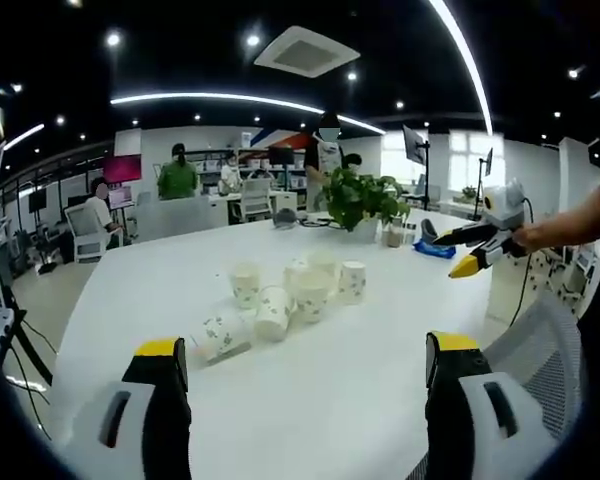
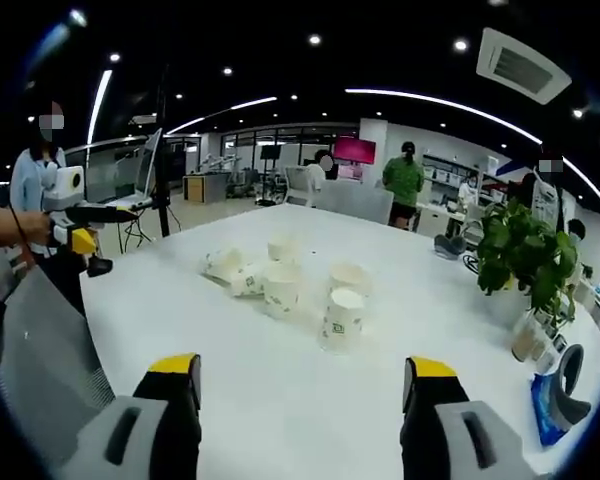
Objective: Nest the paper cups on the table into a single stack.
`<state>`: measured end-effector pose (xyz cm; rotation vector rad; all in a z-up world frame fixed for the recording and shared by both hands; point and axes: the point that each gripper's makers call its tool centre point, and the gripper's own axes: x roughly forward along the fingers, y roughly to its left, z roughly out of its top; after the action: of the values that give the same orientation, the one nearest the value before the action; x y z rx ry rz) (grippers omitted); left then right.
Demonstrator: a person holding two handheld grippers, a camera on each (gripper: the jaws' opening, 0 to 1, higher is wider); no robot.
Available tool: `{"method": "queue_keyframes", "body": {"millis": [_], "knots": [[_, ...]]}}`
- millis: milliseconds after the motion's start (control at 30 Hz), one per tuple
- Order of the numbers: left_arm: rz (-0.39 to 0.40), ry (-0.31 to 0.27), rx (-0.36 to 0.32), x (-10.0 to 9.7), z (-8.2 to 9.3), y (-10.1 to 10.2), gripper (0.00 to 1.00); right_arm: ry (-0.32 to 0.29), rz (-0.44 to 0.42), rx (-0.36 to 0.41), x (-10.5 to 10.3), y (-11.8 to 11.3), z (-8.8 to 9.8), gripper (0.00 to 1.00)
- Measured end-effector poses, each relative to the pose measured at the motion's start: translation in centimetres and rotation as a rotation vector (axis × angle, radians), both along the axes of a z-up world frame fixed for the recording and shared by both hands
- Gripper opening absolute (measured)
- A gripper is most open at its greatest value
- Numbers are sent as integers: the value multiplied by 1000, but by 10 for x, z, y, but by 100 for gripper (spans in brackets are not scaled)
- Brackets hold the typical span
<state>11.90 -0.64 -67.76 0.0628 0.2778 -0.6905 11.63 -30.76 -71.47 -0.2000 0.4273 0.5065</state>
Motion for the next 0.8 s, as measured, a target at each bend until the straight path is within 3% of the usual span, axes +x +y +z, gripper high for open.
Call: {"method": "queue_keyframes", "body": {"millis": [800], "knots": [[-11,1,7,1,0,2,99,-9,-4,-8,-2,-9,3,86]]}}
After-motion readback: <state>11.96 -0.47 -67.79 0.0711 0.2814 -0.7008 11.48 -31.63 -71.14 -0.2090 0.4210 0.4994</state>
